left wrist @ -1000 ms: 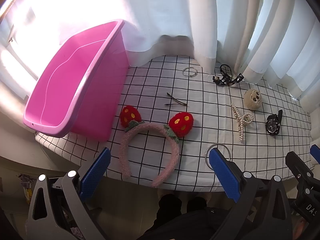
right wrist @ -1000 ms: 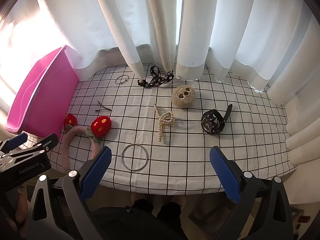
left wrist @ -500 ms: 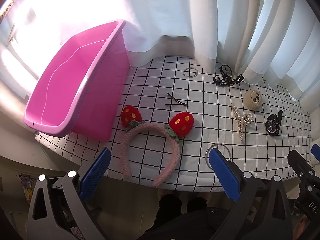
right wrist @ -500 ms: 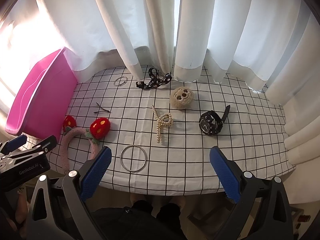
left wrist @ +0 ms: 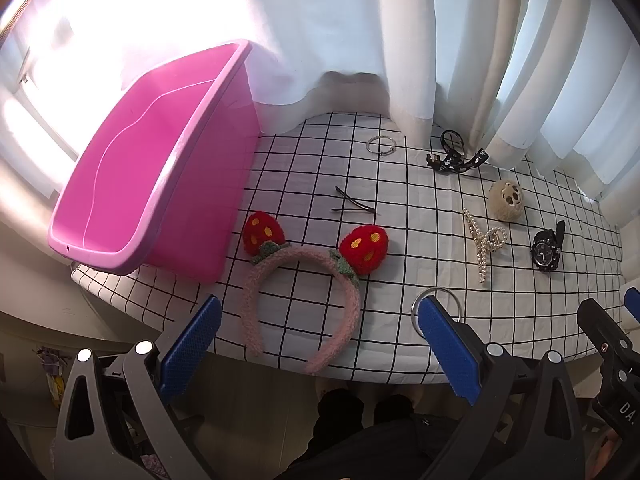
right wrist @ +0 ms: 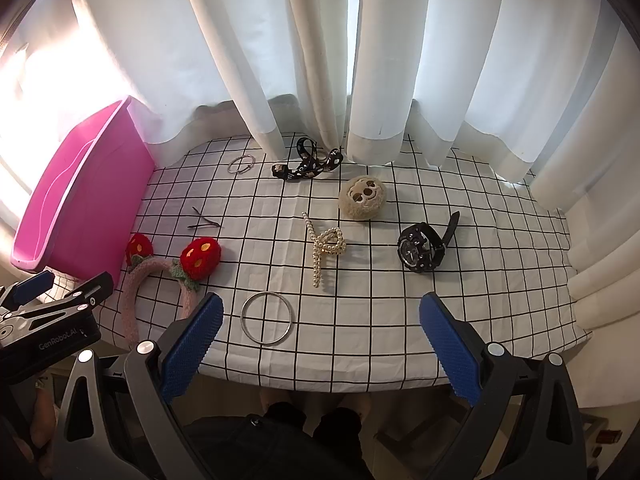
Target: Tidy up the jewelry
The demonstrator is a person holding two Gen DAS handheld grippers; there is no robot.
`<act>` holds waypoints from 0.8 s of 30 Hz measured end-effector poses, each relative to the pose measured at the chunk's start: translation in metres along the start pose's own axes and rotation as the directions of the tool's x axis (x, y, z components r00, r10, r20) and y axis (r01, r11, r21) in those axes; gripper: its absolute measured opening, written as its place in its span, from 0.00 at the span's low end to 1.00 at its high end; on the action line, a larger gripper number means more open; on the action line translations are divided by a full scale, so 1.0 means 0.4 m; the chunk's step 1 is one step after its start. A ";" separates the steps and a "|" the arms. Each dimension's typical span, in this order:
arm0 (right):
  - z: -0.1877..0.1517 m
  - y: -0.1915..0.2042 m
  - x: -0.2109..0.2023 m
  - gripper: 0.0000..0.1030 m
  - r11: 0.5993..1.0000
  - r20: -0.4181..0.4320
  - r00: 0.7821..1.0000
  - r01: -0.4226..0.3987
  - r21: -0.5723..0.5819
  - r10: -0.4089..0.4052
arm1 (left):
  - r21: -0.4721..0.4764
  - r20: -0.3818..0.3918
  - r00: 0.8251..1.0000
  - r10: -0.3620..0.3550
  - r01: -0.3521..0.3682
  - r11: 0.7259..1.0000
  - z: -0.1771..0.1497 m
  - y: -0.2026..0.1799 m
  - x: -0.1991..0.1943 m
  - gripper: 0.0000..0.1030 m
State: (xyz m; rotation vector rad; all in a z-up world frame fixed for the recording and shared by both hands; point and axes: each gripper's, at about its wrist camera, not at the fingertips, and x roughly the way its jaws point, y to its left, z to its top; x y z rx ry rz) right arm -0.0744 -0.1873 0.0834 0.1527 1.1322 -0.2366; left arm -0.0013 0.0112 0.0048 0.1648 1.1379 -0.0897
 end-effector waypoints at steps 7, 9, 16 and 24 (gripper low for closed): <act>-0.004 -0.002 0.005 0.91 1.000 -0.004 1.000 -0.015 0.005 0.015 | -0.003 -0.013 1.000 0.001 -0.001 1.000 -0.002 -0.007 0.010 0.94; -0.009 -0.008 0.008 0.91 1.000 -0.008 1.000 -0.024 0.011 0.024 | -0.002 -0.020 1.000 0.002 -0.002 1.000 -0.005 -0.012 0.015 0.94; -0.024 -0.059 0.030 0.91 0.989 -0.022 0.991 -0.134 0.069 0.135 | -0.008 -0.039 0.999 -0.006 0.006 1.000 -0.021 -0.025 0.032 0.94; -0.073 -0.157 0.086 0.91 0.984 -0.018 0.989 -0.146 0.106 0.149 | -0.074 -0.050 0.998 -0.026 0.023 0.997 -0.077 -0.008 0.096 0.94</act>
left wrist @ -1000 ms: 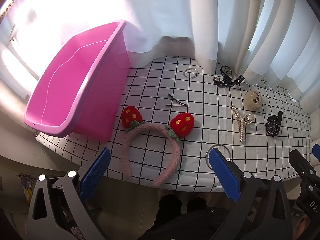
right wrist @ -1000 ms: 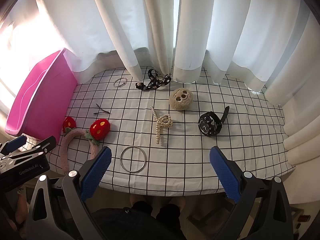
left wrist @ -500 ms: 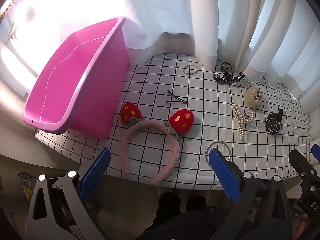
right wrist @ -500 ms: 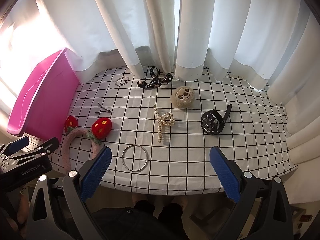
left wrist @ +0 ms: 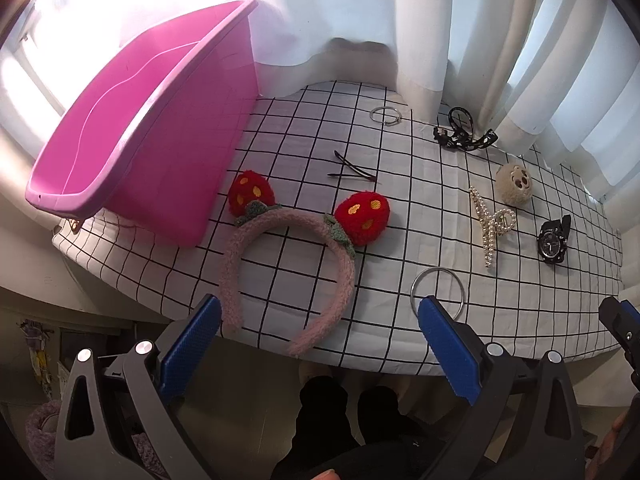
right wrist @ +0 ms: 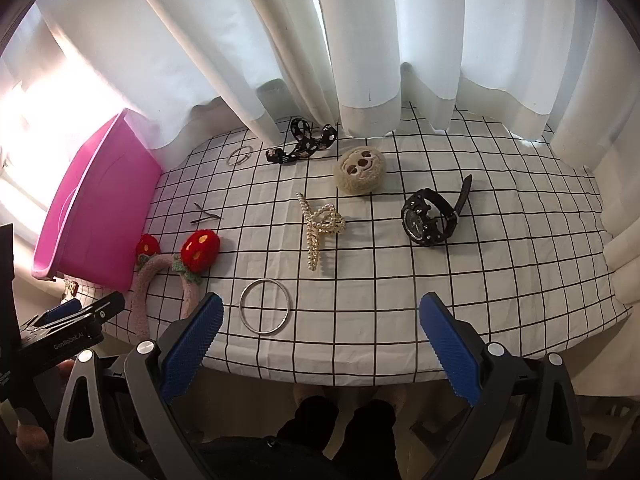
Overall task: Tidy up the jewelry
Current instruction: 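Grasp the black watch with the right tool while the left tool grasps the strawberry headband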
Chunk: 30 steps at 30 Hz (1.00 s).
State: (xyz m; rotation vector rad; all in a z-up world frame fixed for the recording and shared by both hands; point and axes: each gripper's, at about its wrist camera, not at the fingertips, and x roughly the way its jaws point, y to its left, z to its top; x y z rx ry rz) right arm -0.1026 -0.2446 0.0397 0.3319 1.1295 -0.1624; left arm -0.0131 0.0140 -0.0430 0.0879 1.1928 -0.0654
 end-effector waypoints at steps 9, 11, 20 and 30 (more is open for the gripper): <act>-0.037 -0.158 0.098 0.91 0.997 -0.053 0.999 0.007 0.082 -0.002 | -0.118 -0.010 1.000 -0.018 0.017 0.993 -0.088 0.069 0.091 0.94; -0.036 -0.176 0.120 0.91 0.998 -0.054 0.998 0.023 0.065 -0.019 | -0.137 -0.004 1.000 -0.017 0.016 0.990 -0.101 0.073 0.111 0.94; 0.004 -0.252 0.223 0.91 0.997 -0.047 0.997 0.066 0.045 -0.064 | -0.141 0.023 1.000 0.002 0.001 0.990 -0.096 0.011 0.219 0.94; 0.060 -0.307 0.328 0.91 0.996 -0.036 0.996 0.086 0.035 -0.085 | -0.139 0.050 0.999 -0.010 0.017 0.990 -0.091 -0.022 0.298 0.94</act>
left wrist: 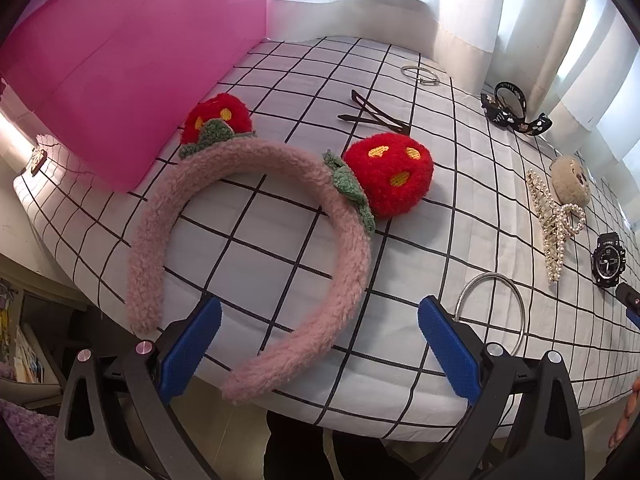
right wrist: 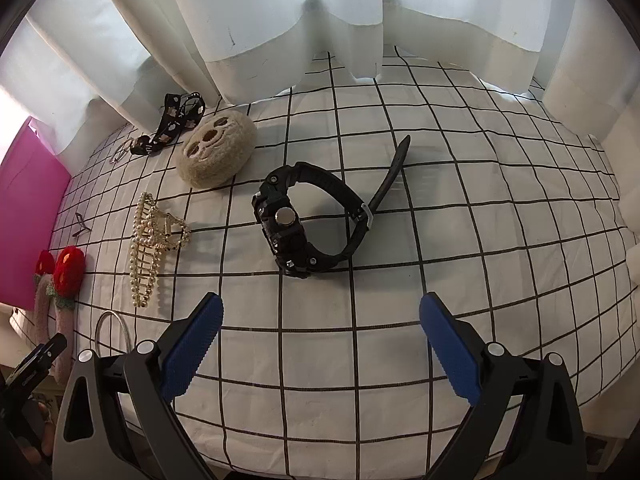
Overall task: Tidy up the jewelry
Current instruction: 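Grasp the black watch with the right tool while the left tool grasps the strawberry headband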
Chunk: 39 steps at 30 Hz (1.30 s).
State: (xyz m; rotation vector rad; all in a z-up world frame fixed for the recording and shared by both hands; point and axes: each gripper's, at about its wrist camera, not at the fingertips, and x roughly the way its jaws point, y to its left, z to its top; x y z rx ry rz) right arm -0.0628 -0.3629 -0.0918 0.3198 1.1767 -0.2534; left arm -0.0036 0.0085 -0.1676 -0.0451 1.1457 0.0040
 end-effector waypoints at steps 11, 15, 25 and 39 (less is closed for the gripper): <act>0.044 -0.015 0.094 0.91 1.000 0.021 1.000 -0.017 0.003 0.017 | -0.010 0.026 1.000 0.008 -0.008 1.000 0.005 -0.018 0.053 0.94; 0.057 -0.003 0.105 0.91 1.000 0.038 0.999 0.003 -0.021 -0.002 | -0.009 0.027 1.000 0.015 -0.015 1.000 0.004 -0.025 0.065 0.94; 0.084 0.033 0.138 0.91 0.994 0.070 0.995 0.075 -0.079 -0.070 | -0.010 0.107 0.993 0.045 -0.044 0.999 0.014 -0.036 0.080 0.95; 0.085 0.057 0.167 0.92 0.984 0.146 0.985 0.109 -0.141 -0.089 | 0.016 0.262 0.965 0.025 -0.030 0.999 0.019 -0.043 0.093 0.95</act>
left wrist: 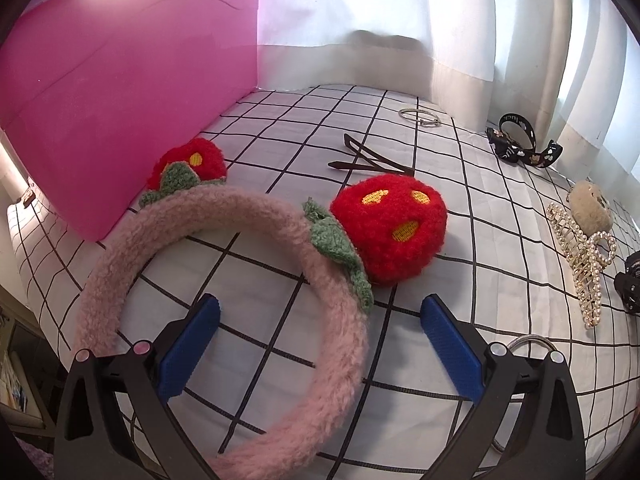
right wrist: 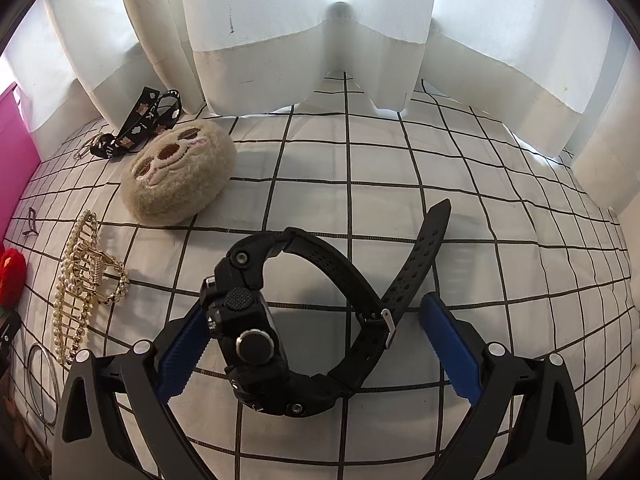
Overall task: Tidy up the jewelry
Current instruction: 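Grasp the black watch with the right tool while the left tool grasps the strawberry headband, then lift and carry the headband and watch toward the pink tub with both tools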
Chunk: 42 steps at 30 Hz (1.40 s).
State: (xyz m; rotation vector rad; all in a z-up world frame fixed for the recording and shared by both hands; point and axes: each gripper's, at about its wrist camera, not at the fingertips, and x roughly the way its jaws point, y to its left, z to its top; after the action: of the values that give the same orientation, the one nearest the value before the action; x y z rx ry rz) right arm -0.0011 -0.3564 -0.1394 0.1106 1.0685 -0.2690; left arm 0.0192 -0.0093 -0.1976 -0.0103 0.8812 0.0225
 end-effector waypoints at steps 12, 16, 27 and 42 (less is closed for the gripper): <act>-0.007 -0.005 -0.017 0.91 0.999 -0.030 0.999 -0.039 -0.032 0.038 | 0.016 0.010 0.999 -0.032 0.032 0.999 0.001 -0.006 -0.023 0.41; -0.025 -0.001 -0.036 0.82 0.998 -0.020 0.999 -0.048 -0.047 0.047 | 0.037 0.006 1.000 -0.026 0.026 0.999 0.002 -0.013 -0.027 0.15; -0.045 -0.013 -0.094 0.71 0.992 -0.005 0.993 -0.120 -0.045 0.120 | 0.048 0.013 0.999 -0.039 0.038 0.998 0.009 -0.014 -0.091 0.12; -0.019 -0.028 -0.184 0.70 0.970 0.005 0.970 -0.242 -0.021 0.242 | 0.010 0.037 0.991 -0.132 0.132 0.991 0.070 -0.045 -0.231 0.12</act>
State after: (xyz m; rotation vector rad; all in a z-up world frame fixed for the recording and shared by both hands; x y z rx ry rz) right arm -0.0440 -0.3532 -0.0781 0.2202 1.0382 -0.0381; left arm -0.0178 -0.0281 -0.1085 -0.0606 0.8418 -0.1044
